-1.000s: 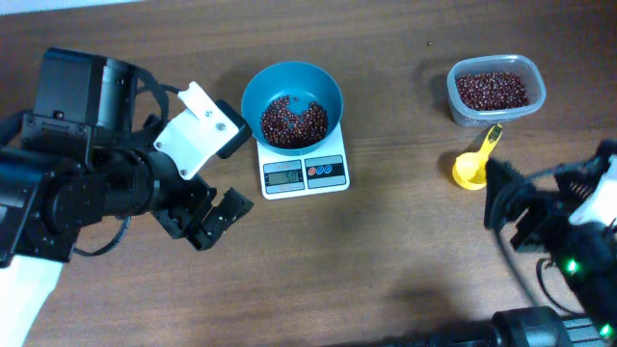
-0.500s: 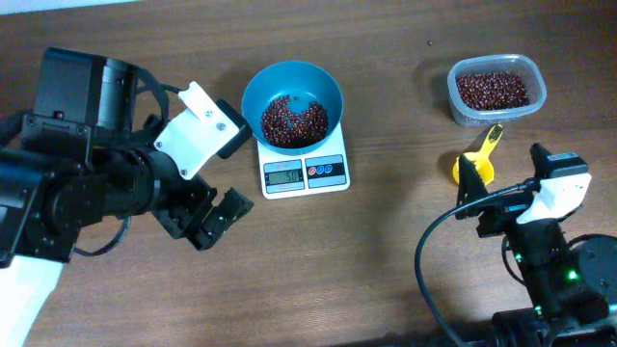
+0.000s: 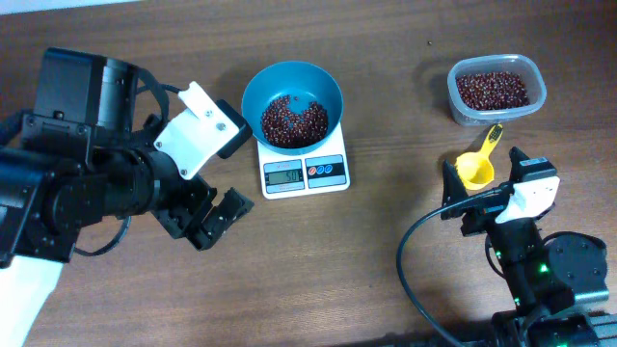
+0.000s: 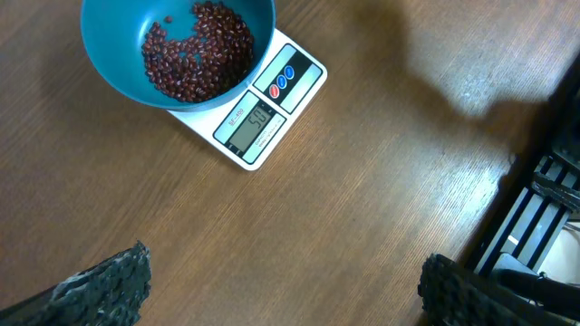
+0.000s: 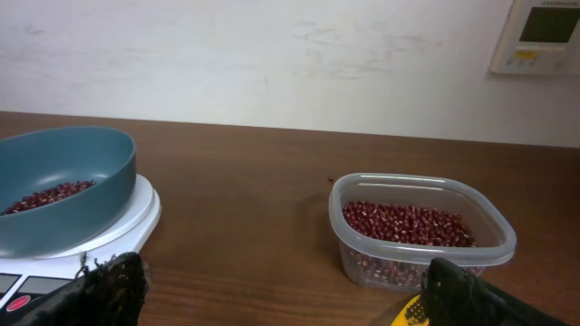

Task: Scoop item into bowl and weigh 50g on scale

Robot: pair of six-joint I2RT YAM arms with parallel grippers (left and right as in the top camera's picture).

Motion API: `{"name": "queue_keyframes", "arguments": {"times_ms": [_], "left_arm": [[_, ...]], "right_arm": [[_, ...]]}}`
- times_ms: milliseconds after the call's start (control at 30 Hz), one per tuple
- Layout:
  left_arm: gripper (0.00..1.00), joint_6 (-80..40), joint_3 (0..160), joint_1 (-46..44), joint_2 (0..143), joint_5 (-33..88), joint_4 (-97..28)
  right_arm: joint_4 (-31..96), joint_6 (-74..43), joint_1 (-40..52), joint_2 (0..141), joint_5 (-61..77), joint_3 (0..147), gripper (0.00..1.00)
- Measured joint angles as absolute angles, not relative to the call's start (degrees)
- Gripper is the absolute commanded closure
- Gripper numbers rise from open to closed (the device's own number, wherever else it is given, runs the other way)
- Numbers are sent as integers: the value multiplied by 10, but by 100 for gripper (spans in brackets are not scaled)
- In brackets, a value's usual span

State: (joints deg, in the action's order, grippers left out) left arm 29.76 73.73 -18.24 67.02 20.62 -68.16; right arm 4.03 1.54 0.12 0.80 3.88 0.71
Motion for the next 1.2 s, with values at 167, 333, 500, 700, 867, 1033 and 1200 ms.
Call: {"name": "queue_keyframes", "arguments": {"times_ms": [167,333,500,700,867,1033,1200], "left_arm": [[1,298,737,-182,670,206,-682],[2,298,737,-182,670,206,-682],[2,298,737,-182,670,206,-682],[2,298,737,-182,670,206,-682],[2,297,737,-182,670,206,-727],[1,215,737,-182,649,158,-771],[2,152,735,-182,518,121,-795]], "right_arm": [[40,15,1,8,40,7,1],[40,15,1,8,40,7,1],[40,15,1,8,40,7,1],[40,15,1,8,40,7,1],[40,15,1,8,40,7,1],[40,15,1,8,40,7,1],[40,15,2,8,40,7,1]]}}
